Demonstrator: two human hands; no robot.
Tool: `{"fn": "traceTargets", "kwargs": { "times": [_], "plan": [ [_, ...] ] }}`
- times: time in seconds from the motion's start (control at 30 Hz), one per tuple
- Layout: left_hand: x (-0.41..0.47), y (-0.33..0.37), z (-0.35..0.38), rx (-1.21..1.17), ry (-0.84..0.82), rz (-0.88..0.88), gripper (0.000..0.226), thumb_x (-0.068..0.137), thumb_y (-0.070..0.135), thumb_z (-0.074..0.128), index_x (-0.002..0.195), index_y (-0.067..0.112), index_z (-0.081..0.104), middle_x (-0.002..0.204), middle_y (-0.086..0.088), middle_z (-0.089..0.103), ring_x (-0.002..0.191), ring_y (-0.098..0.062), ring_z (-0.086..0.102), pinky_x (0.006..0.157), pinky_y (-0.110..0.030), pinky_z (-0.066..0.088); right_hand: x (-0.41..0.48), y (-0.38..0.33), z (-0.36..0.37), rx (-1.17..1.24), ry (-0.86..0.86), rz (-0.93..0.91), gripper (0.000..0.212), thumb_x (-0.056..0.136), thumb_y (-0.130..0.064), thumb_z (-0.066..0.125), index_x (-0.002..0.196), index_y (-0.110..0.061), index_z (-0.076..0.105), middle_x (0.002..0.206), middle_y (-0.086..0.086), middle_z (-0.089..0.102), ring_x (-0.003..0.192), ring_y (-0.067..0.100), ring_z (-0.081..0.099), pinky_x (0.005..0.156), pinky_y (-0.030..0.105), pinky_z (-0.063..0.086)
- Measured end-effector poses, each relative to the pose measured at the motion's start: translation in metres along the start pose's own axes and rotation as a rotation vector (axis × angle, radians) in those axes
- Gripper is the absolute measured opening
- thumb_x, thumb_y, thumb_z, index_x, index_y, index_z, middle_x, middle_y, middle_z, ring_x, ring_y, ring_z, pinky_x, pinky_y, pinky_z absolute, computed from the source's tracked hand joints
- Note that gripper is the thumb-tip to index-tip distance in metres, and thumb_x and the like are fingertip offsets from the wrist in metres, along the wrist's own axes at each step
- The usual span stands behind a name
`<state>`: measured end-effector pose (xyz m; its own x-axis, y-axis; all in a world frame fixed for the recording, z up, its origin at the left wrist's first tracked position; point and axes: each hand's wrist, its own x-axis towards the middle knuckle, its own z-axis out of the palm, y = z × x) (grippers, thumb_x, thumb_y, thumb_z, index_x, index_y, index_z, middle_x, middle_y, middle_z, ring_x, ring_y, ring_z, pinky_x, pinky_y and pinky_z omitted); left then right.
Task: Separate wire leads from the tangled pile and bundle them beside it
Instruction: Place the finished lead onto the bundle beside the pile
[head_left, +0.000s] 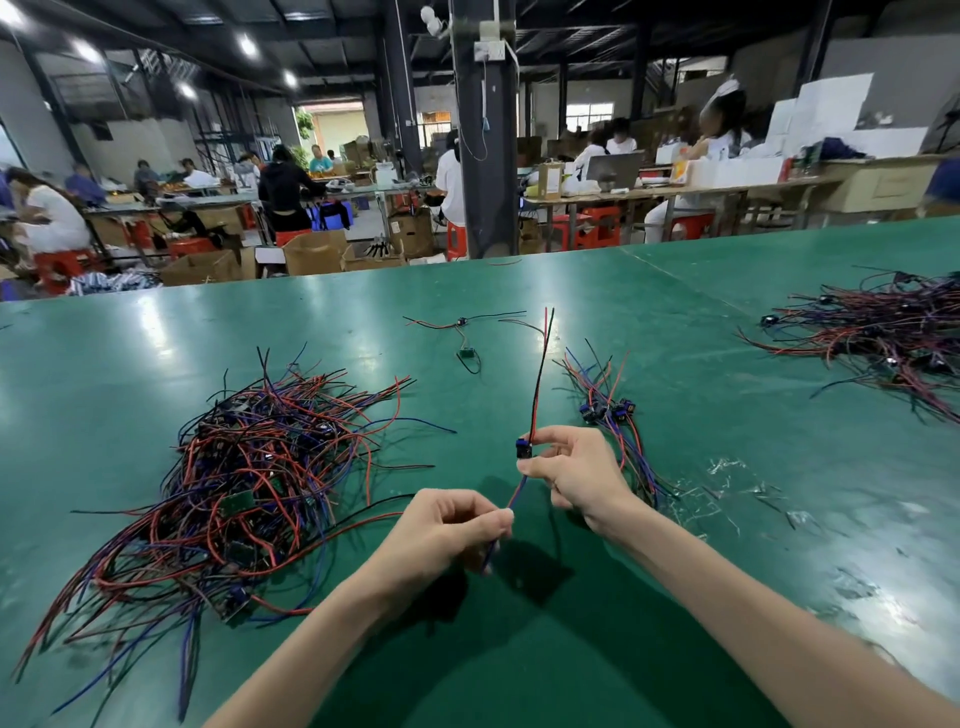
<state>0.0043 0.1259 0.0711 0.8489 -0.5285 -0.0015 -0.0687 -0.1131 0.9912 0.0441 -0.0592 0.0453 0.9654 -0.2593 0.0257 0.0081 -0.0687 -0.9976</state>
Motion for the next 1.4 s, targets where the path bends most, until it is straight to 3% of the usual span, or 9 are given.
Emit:
{"fn": "traceTargets", "kwargs": {
  "times": [0.17, 0.37, 0.57, 0.8, 0.93, 1.03, 1.2, 1.3, 1.4],
  "plan": [
    [-0.008, -0.005, 0.002, -0.018, -0.001, 0.022, 0.005, 0.084, 0.009, 0.066, 0.080, 0.007, 0.067, 0.060, 0.002, 0.057, 0.042, -0.006, 0.040, 0.042, -0.015, 0.033, 0.003, 0.000, -0.001, -0.043, 0.044, -0.026, 0.023, 0.073, 0.001, 0.075, 0.084, -0.018, 0.068, 0.067, 0.010, 0.057, 0.031, 0.014, 0.032, 0.035, 0.017, 0.027],
    [-0.013, 0.000, 0.004, 0.035, 0.023, 0.009, 0.021, 0.089, 0.014, 0.061, 0.069, 0.011, 0.065, 0.054, 0.004, 0.055, 0.039, -0.007, 0.041, 0.041, -0.013, 0.033, 0.002, 0.002, -0.002, -0.032, 0.040, -0.029, 0.023, 0.075, 0.001, 0.075, 0.092, -0.012, 0.069, 0.074, 0.014, 0.058, 0.030, 0.012, 0.030, 0.035, 0.016, 0.027],
    [-0.017, -0.003, 0.011, 0.038, -0.027, 0.033, 0.009, 0.088, 0.006, 0.062, 0.086, 0.012, 0.068, 0.066, 0.005, 0.059, 0.048, -0.001, 0.040, 0.046, -0.015, 0.034, 0.007, 0.000, -0.009, -0.019, 0.090, -0.030, 0.023, 0.076, 0.003, 0.074, 0.094, -0.010, 0.067, 0.067, 0.007, 0.055, 0.032, 0.011, 0.030, 0.035, 0.018, 0.026],
    [-0.015, -0.003, 0.009, 0.086, -0.016, 0.017, 0.021, 0.090, 0.015, 0.063, 0.069, 0.018, 0.067, 0.058, 0.008, 0.057, 0.042, -0.005, 0.042, 0.043, -0.013, 0.034, 0.007, -0.002, -0.012, -0.047, 0.099, -0.050, 0.023, 0.076, 0.003, 0.074, 0.088, -0.015, 0.068, 0.063, 0.004, 0.054, 0.034, 0.013, 0.032, 0.035, 0.019, 0.028],
    [-0.015, -0.004, 0.008, 0.130, 0.003, 0.098, 0.017, 0.088, 0.013, 0.064, 0.072, 0.018, 0.066, 0.058, 0.010, 0.060, 0.049, -0.003, 0.046, 0.051, -0.013, 0.036, 0.007, -0.004, -0.011, 0.028, 0.085, -0.022, 0.020, 0.076, 0.006, 0.071, 0.087, -0.010, 0.067, 0.062, 0.007, 0.051, 0.034, 0.011, 0.028, 0.034, 0.017, 0.024],
    [-0.017, -0.003, 0.010, 0.207, 0.042, 0.213, 0.016, 0.087, 0.012, 0.067, 0.073, 0.019, 0.065, 0.069, 0.012, 0.060, 0.056, 0.004, 0.047, 0.055, -0.010, 0.035, 0.005, -0.007, -0.010, 0.119, 0.045, 0.027, 0.018, 0.077, 0.010, 0.069, 0.088, -0.004, 0.065, 0.058, 0.006, 0.043, 0.033, 0.009, 0.026, 0.033, 0.015, 0.021],
    [-0.017, 0.001, 0.011, 0.217, 0.044, 0.333, 0.014, 0.085, 0.004, 0.066, 0.074, 0.011, 0.062, 0.126, 0.008, 0.056, 0.090, -0.002, 0.057, 0.067, -0.016, 0.042, 0.000, -0.012, -0.006, 0.156, 0.007, 0.045, 0.017, 0.077, 0.010, 0.068, 0.088, -0.003, 0.064, 0.049, 0.000, 0.043, 0.032, 0.007, 0.026, 0.032, 0.014, 0.020],
    [-0.018, 0.001, 0.013, 0.191, -0.053, 0.309, 0.011, 0.090, 0.004, 0.060, 0.079, 0.007, 0.058, 0.122, 0.003, 0.063, 0.071, 0.005, 0.056, 0.063, -0.009, 0.038, -0.001, -0.014, -0.005, 0.173, -0.008, 0.042, 0.018, 0.077, 0.010, 0.068, 0.087, -0.004, 0.063, 0.042, -0.005, 0.039, 0.031, 0.007, 0.025, 0.032, 0.013, 0.020],
    [-0.018, 0.002, 0.014, 0.133, -0.030, 0.250, 0.008, 0.087, 0.018, 0.062, 0.080, 0.014, 0.062, 0.108, 0.003, 0.069, 0.083, 0.000, 0.057, 0.073, -0.014, 0.043, -0.001, -0.014, -0.006, 0.152, 0.006, 0.032, 0.019, 0.076, 0.009, 0.070, 0.091, -0.003, 0.064, 0.049, -0.001, 0.039, 0.032, 0.008, 0.026, 0.033, 0.014, 0.020]
  ]
}}
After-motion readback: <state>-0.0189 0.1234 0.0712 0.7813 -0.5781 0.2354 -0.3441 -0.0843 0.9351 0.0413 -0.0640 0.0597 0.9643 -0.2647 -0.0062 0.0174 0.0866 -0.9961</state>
